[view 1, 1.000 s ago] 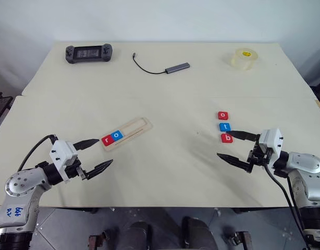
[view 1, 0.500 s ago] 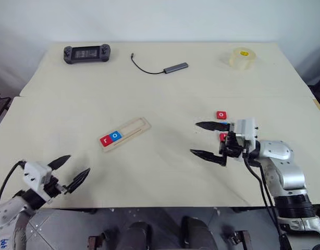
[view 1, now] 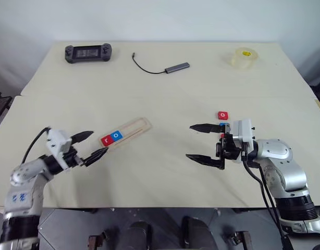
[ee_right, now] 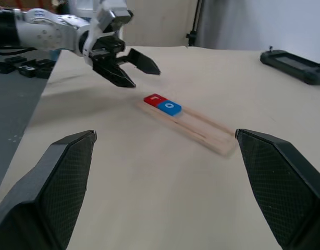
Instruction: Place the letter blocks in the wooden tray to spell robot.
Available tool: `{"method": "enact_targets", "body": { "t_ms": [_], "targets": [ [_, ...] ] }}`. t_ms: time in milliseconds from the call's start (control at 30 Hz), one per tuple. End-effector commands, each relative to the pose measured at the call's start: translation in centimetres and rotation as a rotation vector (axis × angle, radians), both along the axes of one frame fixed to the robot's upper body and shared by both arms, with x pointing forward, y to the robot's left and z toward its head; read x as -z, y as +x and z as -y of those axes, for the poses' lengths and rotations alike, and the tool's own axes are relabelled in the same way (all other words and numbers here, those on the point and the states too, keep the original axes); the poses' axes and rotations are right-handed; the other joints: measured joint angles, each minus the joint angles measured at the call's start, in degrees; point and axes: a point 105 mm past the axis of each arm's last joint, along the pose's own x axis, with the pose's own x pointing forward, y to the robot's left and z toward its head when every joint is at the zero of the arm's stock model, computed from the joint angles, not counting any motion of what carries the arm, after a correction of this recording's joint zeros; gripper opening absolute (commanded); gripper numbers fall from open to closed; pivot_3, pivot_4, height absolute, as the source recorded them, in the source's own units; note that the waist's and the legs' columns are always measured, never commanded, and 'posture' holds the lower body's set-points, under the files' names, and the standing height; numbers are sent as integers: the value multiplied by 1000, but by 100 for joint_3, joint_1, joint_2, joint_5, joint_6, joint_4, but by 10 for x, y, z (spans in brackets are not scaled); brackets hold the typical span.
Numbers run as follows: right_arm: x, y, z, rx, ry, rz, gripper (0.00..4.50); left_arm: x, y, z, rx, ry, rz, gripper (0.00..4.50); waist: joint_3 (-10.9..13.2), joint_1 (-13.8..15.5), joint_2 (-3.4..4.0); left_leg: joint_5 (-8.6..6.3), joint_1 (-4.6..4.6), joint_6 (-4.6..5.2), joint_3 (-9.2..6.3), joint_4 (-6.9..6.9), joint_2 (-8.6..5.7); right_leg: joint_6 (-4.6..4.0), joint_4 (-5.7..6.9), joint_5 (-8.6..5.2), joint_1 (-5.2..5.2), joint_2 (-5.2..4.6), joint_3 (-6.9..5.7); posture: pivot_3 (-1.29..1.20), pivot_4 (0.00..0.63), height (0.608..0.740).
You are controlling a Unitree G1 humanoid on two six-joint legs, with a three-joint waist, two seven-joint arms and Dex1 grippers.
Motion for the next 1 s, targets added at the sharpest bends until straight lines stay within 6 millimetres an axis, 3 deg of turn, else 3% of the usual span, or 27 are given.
{"method": "enact_targets", "body": {
  "t_ms": [33, 200, 567, 700, 867, 1000],
  "targets": [
    [-11, -3, 3, 12, 12, 46, 4471, 10, 6, -3, 19, 63, -46, 4500, 0, -40, 0, 0, 1, 0, 4, -2, 2, 0, 2, 0, -4, 1, 2, 0, 150, 740],
    [-11, -5, 5, 40, 26, 51, 4471, 21, 17, -13, -5, 129, -96, 4500, 0, -18, -1, 1, -3, -1, 15, 0, 7, 0, 6, 0, -17, 7, 8, 0, 150, 740],
    [-11, -5, 6, 76, 40, 50, 4471, 39, 17, -18, 28, 160, -197, 4500, 0, 7, 0, 0, 0, 0, 21, 12, 5, 0, 17, 0, -16, 3, 18, 0, 150, 740],
    [-12, -4, 7, 82, 36, 51, 4500, 44, 21, -15, 36, 152, -192, 3607, -1, 14, 0, 0, 1, 0, 21, 27, 5, 0, 31, 0, -14, 2, 20, 0, 150, 740],
    [-11, -4, 12, 98, 23, 46, 4500, 40, 25, -5, 68, 116, -139, 3422, -2, 63, 2, 1, 1, 0, 22, 38, 3, 0, 39, 0, -13, -2, 22, 0, 150, 740],
    [-10, -6, 22, 128, 6, 37, 4500, 18, 23, 19, 185, 96, -20, 3422, -1, 143, 1, 0, -1, 2, 23, 41, 1, 2, 39, 1, -12, -3, 25, 0, 150, 740]
  ]
}}
